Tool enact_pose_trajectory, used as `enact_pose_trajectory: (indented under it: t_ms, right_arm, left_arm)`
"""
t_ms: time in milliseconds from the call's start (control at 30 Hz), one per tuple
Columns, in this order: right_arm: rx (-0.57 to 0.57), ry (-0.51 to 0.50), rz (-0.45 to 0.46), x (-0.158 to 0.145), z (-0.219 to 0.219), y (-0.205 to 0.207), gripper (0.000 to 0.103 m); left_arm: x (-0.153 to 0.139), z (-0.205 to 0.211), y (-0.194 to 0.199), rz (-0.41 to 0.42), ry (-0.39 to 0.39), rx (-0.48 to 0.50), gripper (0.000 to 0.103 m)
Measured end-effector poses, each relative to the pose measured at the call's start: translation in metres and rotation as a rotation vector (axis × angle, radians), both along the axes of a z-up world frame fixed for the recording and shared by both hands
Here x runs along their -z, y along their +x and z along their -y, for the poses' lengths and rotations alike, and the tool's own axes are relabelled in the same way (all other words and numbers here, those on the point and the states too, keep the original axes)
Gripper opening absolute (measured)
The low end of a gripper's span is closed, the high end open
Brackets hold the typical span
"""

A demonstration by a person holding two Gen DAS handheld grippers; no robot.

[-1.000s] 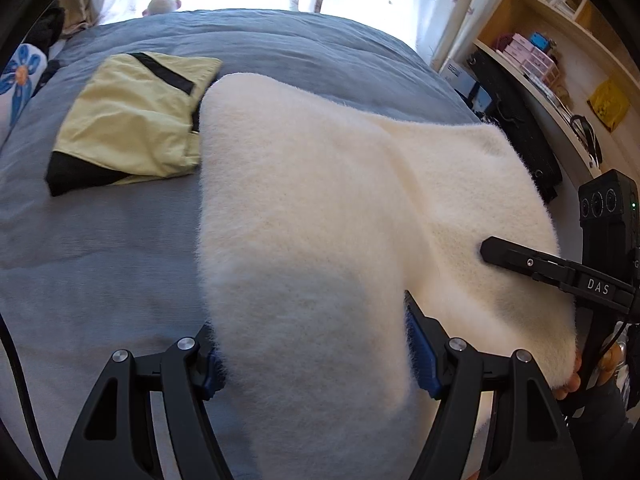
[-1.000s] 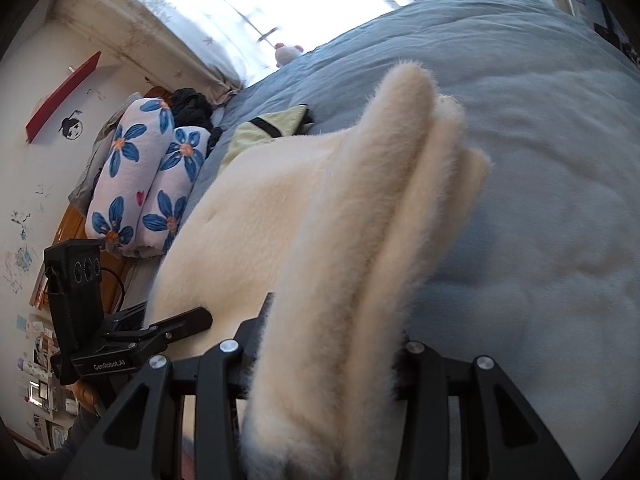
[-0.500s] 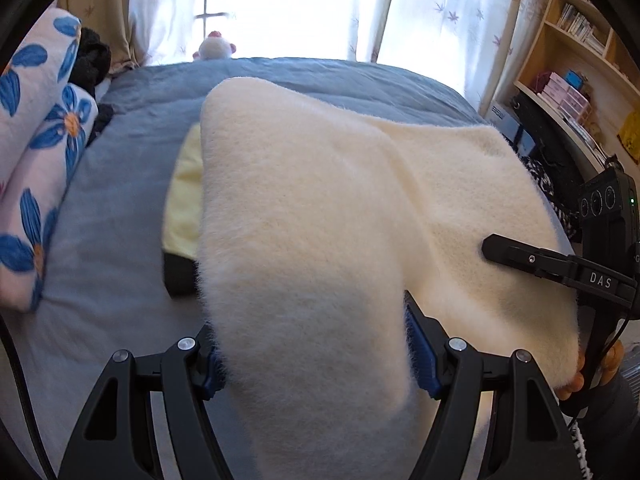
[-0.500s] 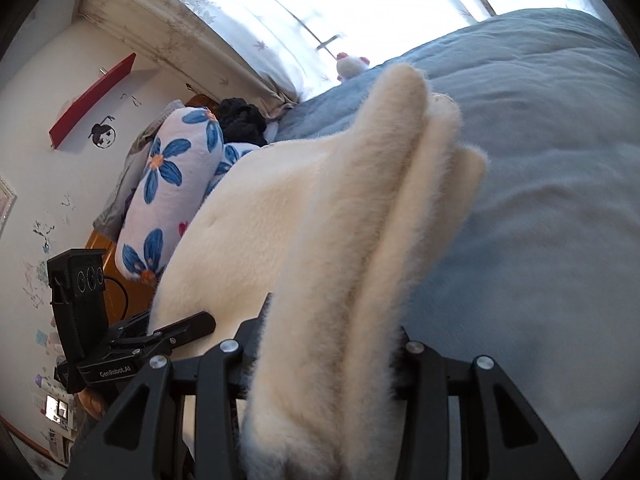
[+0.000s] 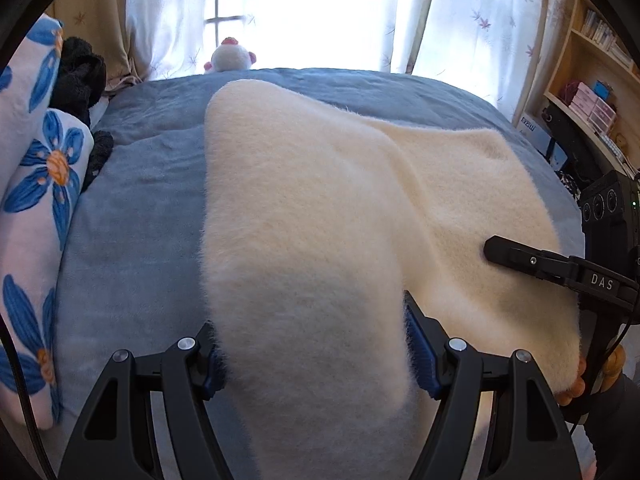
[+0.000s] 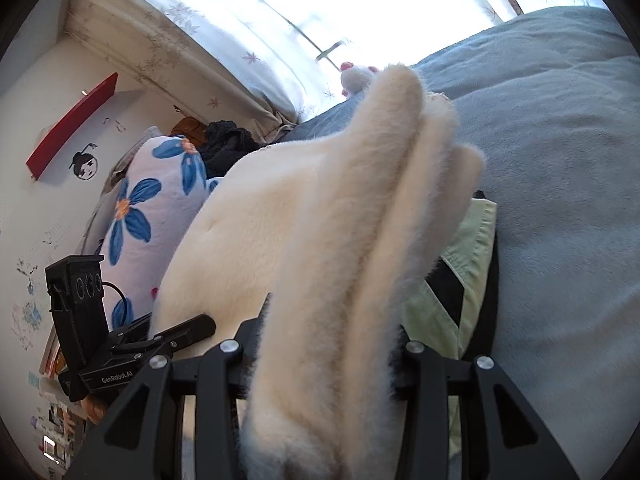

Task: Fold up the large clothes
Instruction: 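Lay the folded cardigan onto the yellow garment and open the right gripper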

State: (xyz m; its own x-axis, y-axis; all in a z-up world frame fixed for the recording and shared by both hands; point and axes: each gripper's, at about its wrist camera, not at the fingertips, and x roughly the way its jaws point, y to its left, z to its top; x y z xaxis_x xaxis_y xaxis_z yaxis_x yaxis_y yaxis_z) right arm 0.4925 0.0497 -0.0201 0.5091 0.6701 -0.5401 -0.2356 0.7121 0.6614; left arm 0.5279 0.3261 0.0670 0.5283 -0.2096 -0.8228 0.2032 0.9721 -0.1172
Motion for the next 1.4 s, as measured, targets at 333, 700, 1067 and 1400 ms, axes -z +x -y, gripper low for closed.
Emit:
enact_pose_trajectory:
  t_ms: [333, 700, 1067, 1400]
  right_arm:
    - [-0.006, -0.069, -0.017, 0.088, -0.012, 0.033, 0.043]
    - [-0.021, -0.293, 0.029, 0.039, 0.002, 0.006, 0.055]
    - [-0.070, -0.342, 0.183, 0.001, -0.014, -0.026, 0.013]
    - [-0.060, -0.483, 0.121, 0.045, -0.013, -0.027, 0.000]
  left_arm:
    - [0.097, -0.024, 0.034, 0.006, -0.025, -0.002, 0.084]
    - [0.061, -0.004, 0.005, 0.087, 0.190, -0.024, 0.082]
    - [0.032, 0.016, -0.024, 0.148, 0.203, -0.040, 0.010]
    - [0.072, 0.015, -0.031, 0.096, 0.219, -0.057, 0.009]
